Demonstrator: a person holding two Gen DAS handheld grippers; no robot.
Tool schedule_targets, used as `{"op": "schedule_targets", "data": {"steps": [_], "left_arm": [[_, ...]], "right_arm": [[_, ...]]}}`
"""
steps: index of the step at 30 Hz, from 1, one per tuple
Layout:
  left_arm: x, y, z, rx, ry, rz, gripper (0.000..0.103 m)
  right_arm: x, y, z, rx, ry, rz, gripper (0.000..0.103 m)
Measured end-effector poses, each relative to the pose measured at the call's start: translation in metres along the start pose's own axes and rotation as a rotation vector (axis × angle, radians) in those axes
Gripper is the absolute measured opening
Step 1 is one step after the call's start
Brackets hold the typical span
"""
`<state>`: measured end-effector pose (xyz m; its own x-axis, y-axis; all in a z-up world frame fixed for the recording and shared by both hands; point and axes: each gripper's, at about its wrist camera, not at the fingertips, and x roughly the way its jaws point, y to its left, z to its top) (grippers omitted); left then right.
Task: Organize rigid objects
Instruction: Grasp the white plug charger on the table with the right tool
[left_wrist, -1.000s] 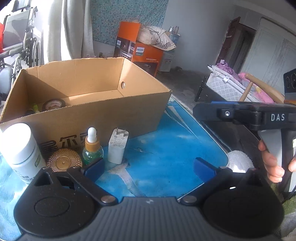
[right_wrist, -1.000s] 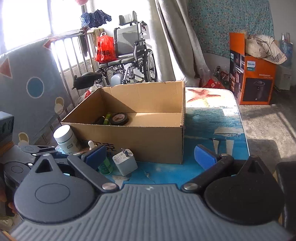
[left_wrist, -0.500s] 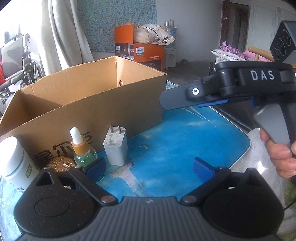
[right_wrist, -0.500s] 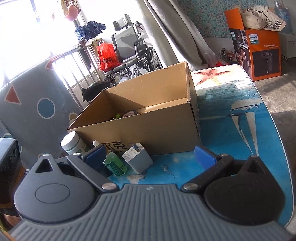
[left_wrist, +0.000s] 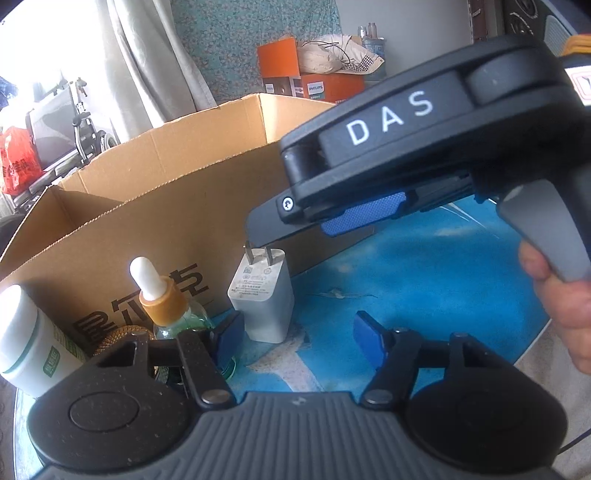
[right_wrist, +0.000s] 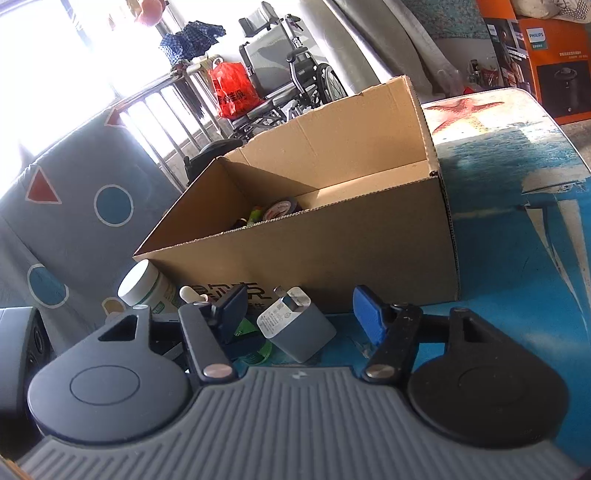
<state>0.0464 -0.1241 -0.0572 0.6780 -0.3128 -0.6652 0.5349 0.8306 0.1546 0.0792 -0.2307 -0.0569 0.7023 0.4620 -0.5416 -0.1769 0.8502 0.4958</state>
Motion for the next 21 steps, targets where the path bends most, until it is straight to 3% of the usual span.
{"op": "schedule_targets", "data": {"steps": [7,11,18,21], "left_arm": [[0.005,0.000,0.000,-0.029,0.000,-0.065,0.064],[0.003,-0.003,0.000,-0.026,-0.005,-0.049,0.064],[0.013,-0.006,0.008,-0.047,0.026,-0.013,0.067],[0.018,-0.006,0.011,-0.064,0.035,-0.035,0.068]], "right_arm": [[0.029,-0.004,0.003,0.009,0.046,0.028,0.038],[0.031,-0.008,0.002,0.016,0.055,0.020,0.033],[0.037,-0.021,0.001,0.060,0.070,0.036,0.032],[0.039,-0.023,0.000,0.065,0.070,0.049,0.032]]}}
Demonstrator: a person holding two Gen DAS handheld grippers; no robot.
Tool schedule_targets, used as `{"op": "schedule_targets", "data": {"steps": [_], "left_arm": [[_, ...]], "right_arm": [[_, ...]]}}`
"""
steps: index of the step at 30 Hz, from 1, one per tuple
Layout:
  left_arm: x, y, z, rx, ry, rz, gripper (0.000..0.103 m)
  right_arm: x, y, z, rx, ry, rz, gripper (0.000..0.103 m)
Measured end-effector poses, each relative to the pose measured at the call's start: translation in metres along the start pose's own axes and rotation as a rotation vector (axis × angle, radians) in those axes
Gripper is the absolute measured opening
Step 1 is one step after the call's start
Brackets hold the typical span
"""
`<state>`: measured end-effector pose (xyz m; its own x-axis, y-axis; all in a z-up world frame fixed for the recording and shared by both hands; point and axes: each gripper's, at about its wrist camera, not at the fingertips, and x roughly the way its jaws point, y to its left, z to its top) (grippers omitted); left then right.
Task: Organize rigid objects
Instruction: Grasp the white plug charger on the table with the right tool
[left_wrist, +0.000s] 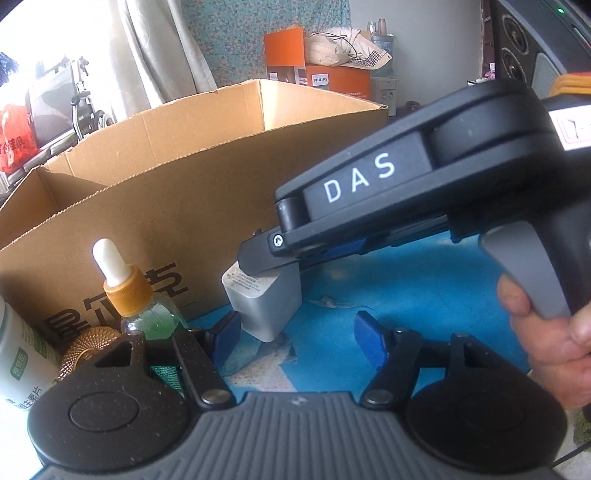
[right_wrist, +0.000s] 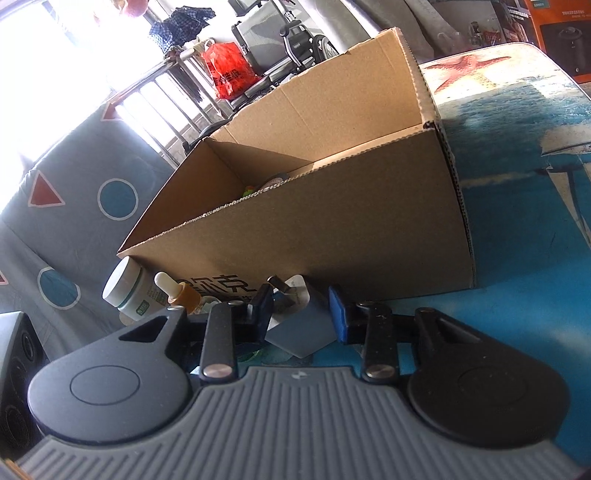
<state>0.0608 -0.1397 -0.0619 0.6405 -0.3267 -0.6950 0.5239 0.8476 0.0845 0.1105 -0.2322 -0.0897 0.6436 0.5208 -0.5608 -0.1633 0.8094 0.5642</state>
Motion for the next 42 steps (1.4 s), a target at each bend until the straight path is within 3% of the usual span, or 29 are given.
{"op": "schedule_targets", "data": {"steps": [12,22,27,32,42], "left_arm": [[0.001,-0.012,0.002,0.043,-0.011,-0.075,0.068],[0.007,-0.008,0.010,0.069,-0.026,-0.007,0.065],[0.016,-0.007,0.017,0.079,-0.023,0.000,0.061],[0.014,0.000,0.016,0.061,-0.022,0.013,0.047],[0.013,0.001,0.016,0.040,-0.029,-0.004,0.045]], "right_arm": [[-0.026,-0.018,-0.007,0.015,-0.016,-0.019,0.032],[-0.033,-0.028,-0.012,0.036,-0.026,0.002,0.033],[-0.033,-0.029,-0.012,0.040,-0.030,0.007,0.033],[-0.033,-0.030,-0.013,0.049,-0.037,0.007,0.033],[-0.035,-0.027,-0.014,0.038,-0.048,-0.013,0.032]]}}
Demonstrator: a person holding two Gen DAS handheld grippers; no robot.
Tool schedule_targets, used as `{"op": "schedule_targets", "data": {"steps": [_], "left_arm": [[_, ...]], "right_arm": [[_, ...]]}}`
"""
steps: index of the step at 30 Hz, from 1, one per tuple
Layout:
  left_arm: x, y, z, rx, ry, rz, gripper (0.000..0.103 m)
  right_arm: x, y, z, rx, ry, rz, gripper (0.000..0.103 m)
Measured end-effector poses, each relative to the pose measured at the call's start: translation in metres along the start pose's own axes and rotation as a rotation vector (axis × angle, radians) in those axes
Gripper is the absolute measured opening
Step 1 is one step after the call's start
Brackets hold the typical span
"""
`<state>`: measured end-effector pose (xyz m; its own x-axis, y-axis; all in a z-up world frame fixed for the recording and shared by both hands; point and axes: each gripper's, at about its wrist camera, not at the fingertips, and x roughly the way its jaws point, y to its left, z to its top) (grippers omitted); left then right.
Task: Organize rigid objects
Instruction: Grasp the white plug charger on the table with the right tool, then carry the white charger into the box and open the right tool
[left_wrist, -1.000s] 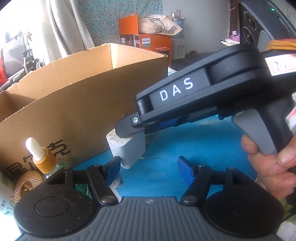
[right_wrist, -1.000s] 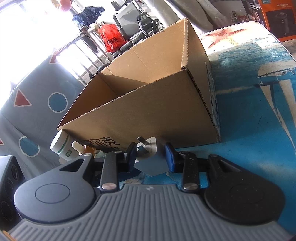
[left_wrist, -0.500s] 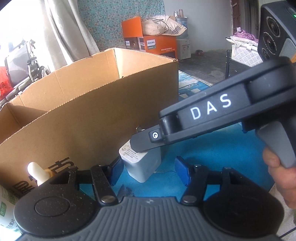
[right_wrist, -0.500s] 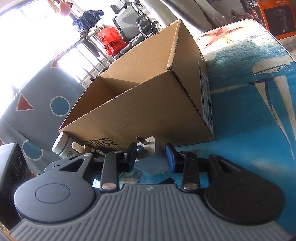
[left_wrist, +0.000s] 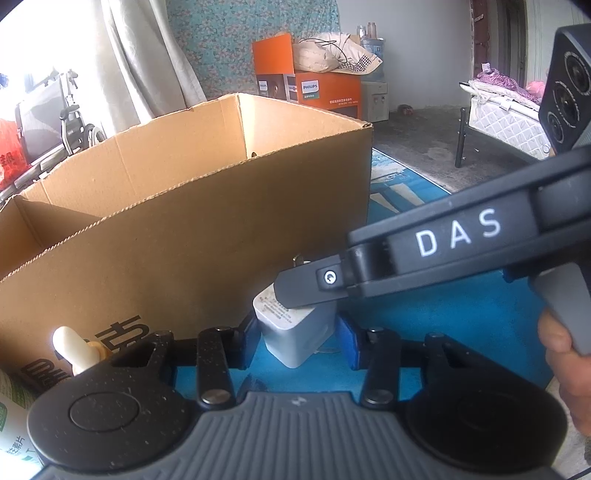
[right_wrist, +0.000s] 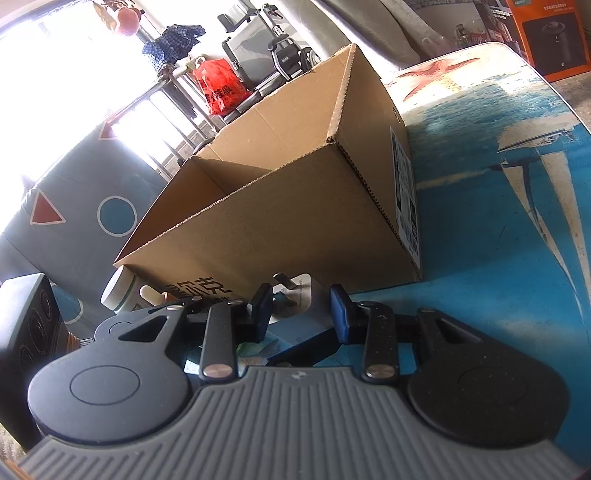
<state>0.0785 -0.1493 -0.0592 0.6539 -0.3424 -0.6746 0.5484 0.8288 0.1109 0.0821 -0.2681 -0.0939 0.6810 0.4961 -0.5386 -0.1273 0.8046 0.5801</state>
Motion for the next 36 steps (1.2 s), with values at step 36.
{"op": "schedule_targets", "data": {"steps": [36], "left_arm": [[-0.085,0.085,0.104,-0.115,-0.172,-0.013,0.028]], "right_arm": [[-0.038,0.144,0.116,-0.281,-0.101,0.058,0.028]]}}
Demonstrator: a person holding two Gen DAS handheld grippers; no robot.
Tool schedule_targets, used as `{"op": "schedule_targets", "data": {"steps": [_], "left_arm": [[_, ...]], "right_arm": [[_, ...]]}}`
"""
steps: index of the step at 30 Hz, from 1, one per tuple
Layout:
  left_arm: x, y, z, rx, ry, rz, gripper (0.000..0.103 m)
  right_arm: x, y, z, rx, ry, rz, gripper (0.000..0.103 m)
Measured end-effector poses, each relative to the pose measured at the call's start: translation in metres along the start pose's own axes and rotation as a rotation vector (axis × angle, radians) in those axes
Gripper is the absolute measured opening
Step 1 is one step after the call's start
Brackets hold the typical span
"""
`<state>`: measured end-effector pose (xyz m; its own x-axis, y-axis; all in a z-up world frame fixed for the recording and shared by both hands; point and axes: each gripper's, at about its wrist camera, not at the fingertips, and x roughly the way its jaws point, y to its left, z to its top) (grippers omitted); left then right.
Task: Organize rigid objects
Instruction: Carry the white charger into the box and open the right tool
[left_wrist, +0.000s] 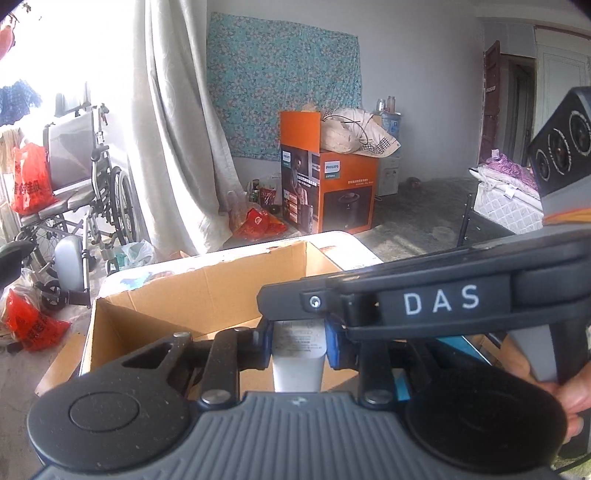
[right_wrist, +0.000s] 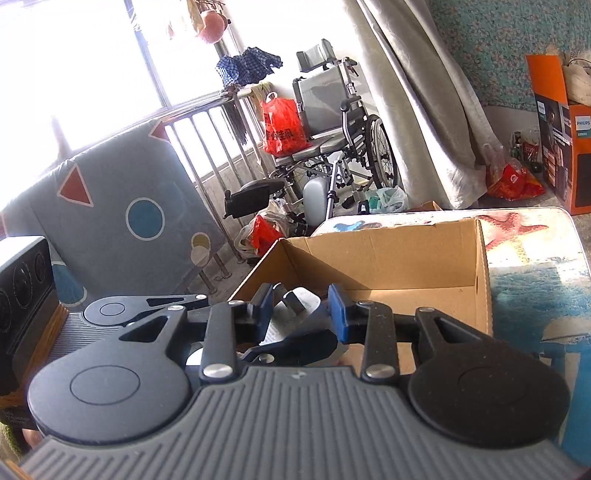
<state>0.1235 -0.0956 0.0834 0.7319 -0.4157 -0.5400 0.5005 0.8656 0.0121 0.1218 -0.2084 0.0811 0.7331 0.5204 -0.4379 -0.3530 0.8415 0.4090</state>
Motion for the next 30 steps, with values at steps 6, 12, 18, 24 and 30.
{"op": "schedule_targets", "data": {"steps": [6,12,18,24,30], "left_arm": [[0.056,0.052,0.012,-0.109,0.137,0.022,0.007],[0.106,0.089,0.019,-0.188,0.258,0.048,0.007],[0.097,0.095,0.017,-0.217,0.249,0.030,0.024],[0.054,0.086,0.019,-0.195,0.174,0.017,0.063],[0.009,0.080,0.004,-0.173,0.092,0.061,0.084]], "right_arm": [[0.078,-0.025,0.044,0.064,0.110,0.028,0.023],[0.139,-0.052,0.053,0.108,0.198,-0.001,0.022],[0.135,-0.068,0.056,0.111,0.188,-0.002,0.024],[0.115,-0.070,0.056,0.081,0.246,-0.002,0.026],[0.101,-0.053,0.042,0.047,0.328,-0.008,0.030]]}}
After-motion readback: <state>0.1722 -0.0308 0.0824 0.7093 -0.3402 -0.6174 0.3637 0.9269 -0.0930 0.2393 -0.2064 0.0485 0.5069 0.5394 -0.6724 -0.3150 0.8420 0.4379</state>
